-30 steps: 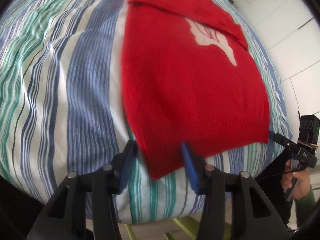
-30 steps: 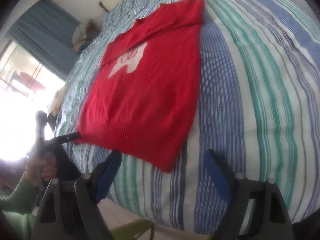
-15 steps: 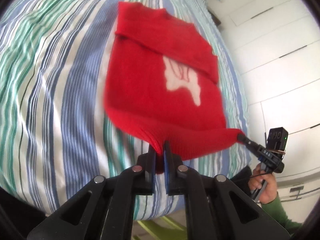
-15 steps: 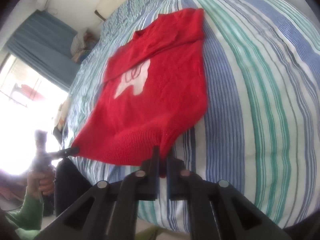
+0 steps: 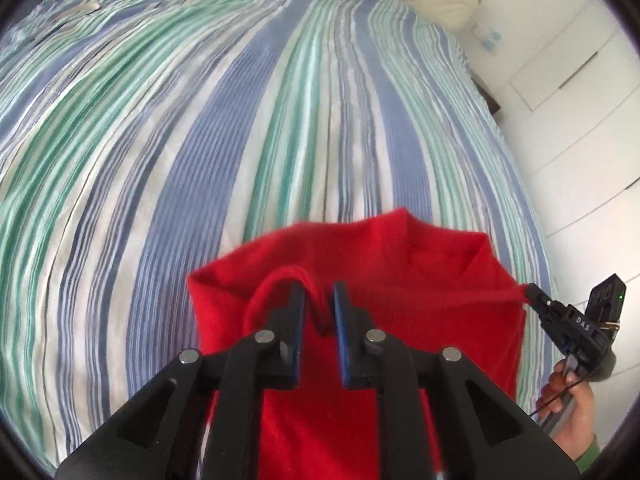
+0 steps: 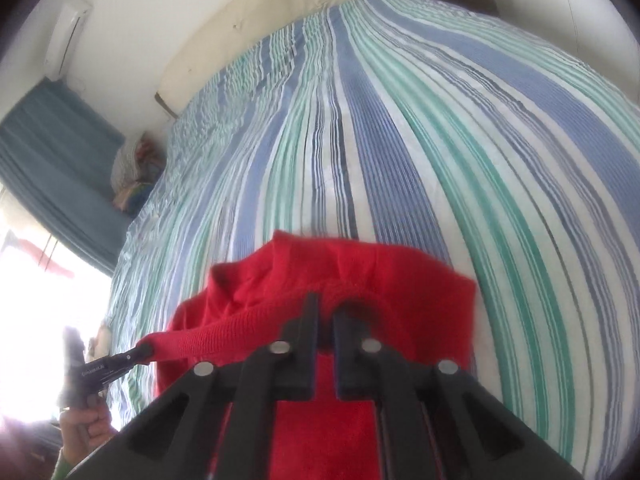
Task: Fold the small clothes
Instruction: 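Grasp the sweater hem with the right tool while the left tool grasps the hem, then fold the hem up over the body toward the collar and release both tools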
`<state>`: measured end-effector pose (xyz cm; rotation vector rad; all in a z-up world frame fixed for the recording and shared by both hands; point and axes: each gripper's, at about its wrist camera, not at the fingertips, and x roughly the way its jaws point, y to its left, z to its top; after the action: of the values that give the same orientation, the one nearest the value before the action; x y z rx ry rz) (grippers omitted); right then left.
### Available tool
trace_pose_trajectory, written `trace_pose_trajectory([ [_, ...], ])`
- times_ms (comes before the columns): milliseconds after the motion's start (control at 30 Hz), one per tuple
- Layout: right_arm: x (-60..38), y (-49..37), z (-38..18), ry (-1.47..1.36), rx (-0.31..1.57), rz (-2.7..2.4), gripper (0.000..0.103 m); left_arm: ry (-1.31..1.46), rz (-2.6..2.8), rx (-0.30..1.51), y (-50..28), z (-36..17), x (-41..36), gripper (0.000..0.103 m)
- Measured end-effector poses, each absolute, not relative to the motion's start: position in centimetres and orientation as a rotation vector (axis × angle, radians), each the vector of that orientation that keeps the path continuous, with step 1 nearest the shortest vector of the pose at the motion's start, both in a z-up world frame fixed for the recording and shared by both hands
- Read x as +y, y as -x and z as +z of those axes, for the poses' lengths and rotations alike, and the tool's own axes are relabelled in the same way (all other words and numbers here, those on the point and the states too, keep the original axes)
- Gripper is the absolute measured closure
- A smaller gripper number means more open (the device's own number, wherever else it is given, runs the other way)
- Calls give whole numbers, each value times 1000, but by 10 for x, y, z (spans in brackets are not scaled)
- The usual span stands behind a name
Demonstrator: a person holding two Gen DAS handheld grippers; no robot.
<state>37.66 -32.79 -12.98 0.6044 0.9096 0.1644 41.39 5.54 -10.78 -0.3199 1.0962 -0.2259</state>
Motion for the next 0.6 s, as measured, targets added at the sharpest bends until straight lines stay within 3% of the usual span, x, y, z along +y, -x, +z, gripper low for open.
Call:
trace_pose_trajectory([
  [67, -334, -395, -145, -632, 928, 124, 77, 333, -176, 1093, -422, -107, 66, 73],
  [100, -335, -399, -149, -634, 937, 86, 62, 358, -178, 1067, -420, -103, 74, 68],
  [167, -341, -394, -144, -639, 902, 76, 61, 371, -220, 986, -402, -87, 85, 57],
  [233, -342, -381, -126, -589, 847, 130, 61, 333, -287, 927, -376, -73, 84, 37],
  [267, -338, -374, -117, -546, 837, 172, 61, 312, -354, 927, -365, -73, 77, 34],
  [433, -288, -332, -121, -377, 931, 487, 60, 187, -431, 1063, -353, -126, 49, 32],
  [467, -281, -325, -135, -331, 975, 501, 60, 192, -367, 1103, -359, -140, 56, 35],
  [500, -278, -318, -151, -262, 1023, 468, 60, 233, -317, 1138, -364, -150, 68, 46],
  [533, -281, -313, -168, -196, 1072, 398, 63, 300, -299, 1157, -364, -153, 81, 58],
  [567, -291, -307, -181, -171, 1102, 329, 67, 353, -293, 1155, -360, -149, 91, 58],
  [600, -302, -299, -182, -190, 1094, 284, 77, 365, -297, 1134, -352, -139, 95, 51],
])
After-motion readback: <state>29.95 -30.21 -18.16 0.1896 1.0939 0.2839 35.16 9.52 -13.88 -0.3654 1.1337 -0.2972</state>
